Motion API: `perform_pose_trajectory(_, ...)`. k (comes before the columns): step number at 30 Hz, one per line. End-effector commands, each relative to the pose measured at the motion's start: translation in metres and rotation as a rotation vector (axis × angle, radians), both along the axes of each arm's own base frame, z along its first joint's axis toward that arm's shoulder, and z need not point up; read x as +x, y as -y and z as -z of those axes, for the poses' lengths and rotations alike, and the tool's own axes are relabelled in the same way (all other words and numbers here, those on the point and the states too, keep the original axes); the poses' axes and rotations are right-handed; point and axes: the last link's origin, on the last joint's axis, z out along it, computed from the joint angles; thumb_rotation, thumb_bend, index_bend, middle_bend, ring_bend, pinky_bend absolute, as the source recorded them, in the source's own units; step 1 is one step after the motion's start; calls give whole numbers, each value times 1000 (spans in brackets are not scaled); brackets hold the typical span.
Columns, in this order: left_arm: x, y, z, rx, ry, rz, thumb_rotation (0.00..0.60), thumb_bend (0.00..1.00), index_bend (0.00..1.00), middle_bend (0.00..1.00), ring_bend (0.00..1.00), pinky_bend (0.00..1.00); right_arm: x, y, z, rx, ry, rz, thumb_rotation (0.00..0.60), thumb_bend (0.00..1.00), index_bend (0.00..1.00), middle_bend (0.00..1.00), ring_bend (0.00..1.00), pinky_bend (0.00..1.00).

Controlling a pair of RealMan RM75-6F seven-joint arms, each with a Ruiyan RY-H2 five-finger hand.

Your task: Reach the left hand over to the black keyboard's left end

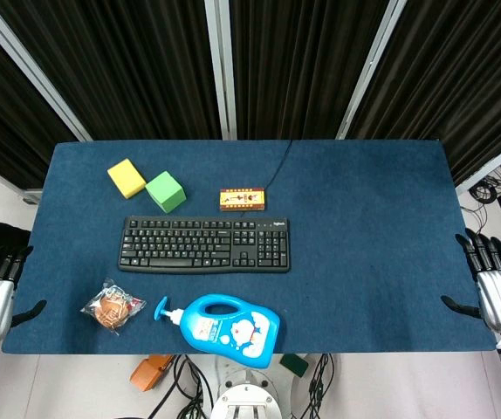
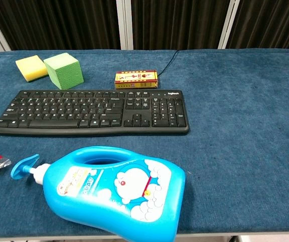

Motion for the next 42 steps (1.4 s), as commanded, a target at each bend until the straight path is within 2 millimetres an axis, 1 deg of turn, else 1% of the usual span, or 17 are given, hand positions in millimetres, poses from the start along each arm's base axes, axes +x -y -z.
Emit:
perform_pose_trajectory(1, 0, 0, 1, -5, 1, -6, 600, 142, 116, 127, 78, 1, 0, 1, 0, 1, -2, 2, 600, 114, 0, 11, 0, 0)
perform_pose_trajectory(7, 6, -6, 1, -20, 14, 10, 600, 141, 116, 127, 83, 1, -2, 2, -1, -6, -1, 10, 600, 115, 0, 11, 0, 0)
perform_pose_trajectory(9, 12, -11, 2, -26, 25, 32, 600, 142, 116, 129, 91, 1, -3, 1, -2, -10, 2, 12, 600, 114, 0, 11, 0, 0)
perform_pose_trajectory(12, 27, -26, 8, -58, 27, 95, 600, 141, 116, 172, 142, 24, -3, 1, -4, -16, 5, 10, 600, 115, 0, 11, 0, 0)
perform_pose_trajectory(13, 33, -31, 10, -75, 19, 120, 600, 141, 116, 193, 168, 84, -3, 1, -4, -17, 4, 9, 600, 114, 0, 11, 0, 0)
perform_pose_trajectory(14, 42, -40, 14, -98, 13, 158, 600, 142, 116, 221, 206, 200, -3, 0, -4, -16, 3, 8, 600, 114, 0, 11, 0, 0)
perform_pose_trajectory(15, 49, -46, 17, -119, 14, 184, 600, 144, 119, 245, 235, 272, -3, 0, -3, -16, 2, 8, 600, 114, 0, 11, 0, 0)
perform_pose_trajectory(17, 65, -62, 28, -187, 7, 240, 600, 176, 147, 355, 352, 450, -2, 0, -3, -13, 0, 10, 600, 114, 0, 11, 0, 0)
perform_pose_trajectory(19, 79, -77, 37, -249, -4, 283, 600, 237, 177, 499, 493, 581, -2, 0, -2, -11, -3, 14, 600, 114, 0, 11, 0, 0)
perform_pose_trajectory(20, 89, -87, 44, -289, -7, 305, 600, 278, 182, 583, 577, 641, -2, 0, -2, -10, -4, 16, 600, 114, 0, 11, 0, 0)
perform_pose_trajectory(23, 110, -109, 64, -389, -11, 342, 600, 426, 193, 782, 772, 766, -1, -1, -2, -10, -6, 18, 600, 115, 0, 11, 0, 0)
perform_pose_trajectory(24, 115, -114, 70, -418, -11, 346, 600, 477, 199, 837, 825, 813, -1, -1, -2, -10, -7, 18, 600, 115, 0, 11, 0, 0)
perform_pose_trajectory(26, 127, -125, 84, -483, -10, 345, 600, 546, 203, 903, 893, 881, -1, -3, -2, -13, -8, 22, 600, 114, 0, 11, 0, 0)
perform_pose_trajectory(29, 141, -137, 101, -559, -15, 333, 600, 615, 203, 948, 945, 929, -2, -5, -3, -17, -11, 34, 600, 115, 0, 11, 0, 0)
perform_pose_trajectory(31, 148, -144, 112, -595, -22, 323, 600, 639, 203, 954, 953, 932, -3, -6, -4, -20, -12, 38, 600, 114, 0, 11, 0, 0)
perform_pose_trajectory(35, 157, -153, 129, -642, -30, 300, 600, 651, 203, 958, 958, 932, -4, -8, -6, -26, -11, 43, 600, 114, 0, 11, 0, 0)
perform_pose_trajectory(42, 155, -157, 148, -683, -56, 235, 600, 648, 203, 958, 960, 933, -6, -11, -6, -27, -9, 53, 600, 115, 0, 11, 0, 0)
